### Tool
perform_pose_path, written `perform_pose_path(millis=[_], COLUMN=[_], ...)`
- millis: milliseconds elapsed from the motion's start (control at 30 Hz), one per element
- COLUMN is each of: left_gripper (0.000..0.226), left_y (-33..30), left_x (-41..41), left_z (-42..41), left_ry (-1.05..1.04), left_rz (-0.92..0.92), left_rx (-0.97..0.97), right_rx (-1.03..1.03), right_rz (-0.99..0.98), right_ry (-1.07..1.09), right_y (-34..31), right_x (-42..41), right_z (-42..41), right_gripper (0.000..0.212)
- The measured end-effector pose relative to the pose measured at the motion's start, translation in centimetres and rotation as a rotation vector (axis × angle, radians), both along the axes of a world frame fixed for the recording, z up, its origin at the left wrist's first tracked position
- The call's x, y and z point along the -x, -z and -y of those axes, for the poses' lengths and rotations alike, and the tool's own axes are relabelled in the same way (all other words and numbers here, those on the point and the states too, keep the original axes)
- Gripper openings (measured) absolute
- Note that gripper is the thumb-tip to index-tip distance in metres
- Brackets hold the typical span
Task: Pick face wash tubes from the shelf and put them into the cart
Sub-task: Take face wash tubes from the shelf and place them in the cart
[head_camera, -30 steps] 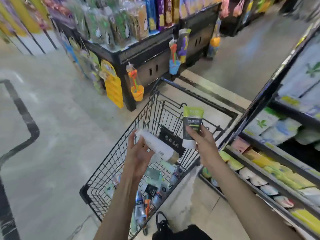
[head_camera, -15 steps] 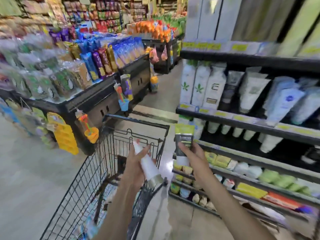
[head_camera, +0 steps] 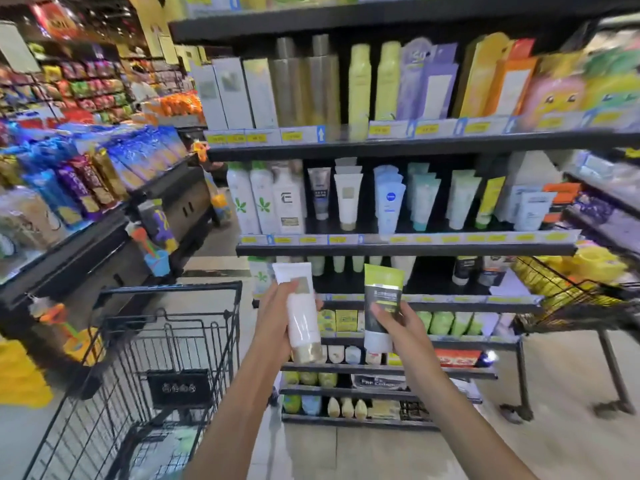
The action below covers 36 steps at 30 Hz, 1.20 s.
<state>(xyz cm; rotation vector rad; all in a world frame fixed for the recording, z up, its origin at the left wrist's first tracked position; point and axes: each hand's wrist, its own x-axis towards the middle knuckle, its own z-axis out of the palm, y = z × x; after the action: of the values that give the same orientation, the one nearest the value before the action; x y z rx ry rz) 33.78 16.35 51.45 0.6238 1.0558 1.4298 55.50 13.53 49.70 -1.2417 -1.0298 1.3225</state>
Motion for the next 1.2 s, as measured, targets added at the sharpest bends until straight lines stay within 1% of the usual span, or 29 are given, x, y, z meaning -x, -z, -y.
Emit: perform_pose_path(millis=[100, 133, 167, 267, 300, 367, 433, 500, 667, 800, 833, 900, 933, 967, 1000, 1067, 1100, 1200], left_gripper=[0.019, 0.019, 0.019, 0.02, 0.019, 0.018, 0.021, 0.025, 0.032, 0.03, 0.029, 0.029, 0.028, 0.029, 0.03, 0.034, 0.036, 0.037], left_y=[-1.5, -2.0, -2.3, -3.1, -3.3, -3.8, -4.3, -4.7, -5.6, -6.1, -6.1, -6.0, -5.9, -5.7, -5.5, -5.0, -4.7, -3.9], left_x=[-1.8, -2.2, -2.5, -3.2, -3.3, -3.5, -3.6, -3.7, -3.3, -3.1, -3.2, -3.5, -3.6, -3.8, -4.0, -4.3, -4.4, -4.6], left_z=[-2.0, -2.8, -3.8, -7.2, -8.3, -10.7, -13.2, -15.6, -20.8, -24.3, -25.0, -26.4, -27.0, -27.5, -28.0, -28.8, -29.2, -29.9], left_ry=[0.043, 0.06, 0.071, 0.075, 0.075, 0.08, 0.07, 0.06, 0.107, 0.084, 0.075, 0.063, 0.055, 0.046, 0.041, 0.042, 0.043, 0.046], left_rz=[-0.028, -0.044, -0.067, -0.164, -0.176, -0.196, -0.23, -0.241, -0.229, -0.242, -0.245, -0.255, -0.26, -0.264, -0.267, -0.268, -0.273, -0.294], left_rx=[-0.031, -0.055, -0.077, -0.158, -0.185, -0.209, -0.229, -0.244, -0.337, -0.374, -0.374, -0.369, -0.363, -0.355, -0.349, -0.345, -0.342, -0.331], right_rx=[-0.024, -0.018, -0.017, -0.029, -0.038, -0.053, -0.064, -0.068, -0.077, -0.077, -0.072, -0.081, -0.084, -0.087, -0.09, -0.103, -0.11, -0.111], right_rz=[0.004, 0.001, 0.006, 0.028, 0.035, 0.062, 0.072, 0.078, 0.082, 0.1, 0.108, 0.139, 0.146, 0.145, 0.144, 0.146, 0.149, 0.152], right_ry=[0.045, 0.056, 0.065, 0.08, 0.084, 0.104, 0.124, 0.139, 0.157, 0.166, 0.169, 0.178, 0.18, 0.182, 0.187, 0.193, 0.196, 0.218], right_y=[-0.5, -0.7, -0.8, -1.3, -1.3, -1.4, -1.6, -1.7, -1.7, -1.1, -1.1, -0.9, -0.9, -0.8, -0.9, -1.0, -1.1, -1.0], right_x=[-2.0, -2.5, -2.9, -4.2, -4.5, -4.9, -5.3, -5.6, -5.8, -6.4, -6.7, -7.1, -7.4, -7.6, -7.8, -8.3, -8.5, -9.2], right_z=[-0.4, -0.7, -1.0, -2.6, -3.4, -4.9, -6.4, -8.0, -11.4, -12.9, -13.2, -13.8, -14.1, -14.4, -14.5, -14.9, -15.1, -15.5], right_gripper=[0.046, 0.048, 0.045, 0.018, 0.015, 0.019, 0.027, 0.03, 0.025, 0.018, 0.024, 0.046, 0.052, 0.054, 0.05, 0.035, 0.031, 0.029])
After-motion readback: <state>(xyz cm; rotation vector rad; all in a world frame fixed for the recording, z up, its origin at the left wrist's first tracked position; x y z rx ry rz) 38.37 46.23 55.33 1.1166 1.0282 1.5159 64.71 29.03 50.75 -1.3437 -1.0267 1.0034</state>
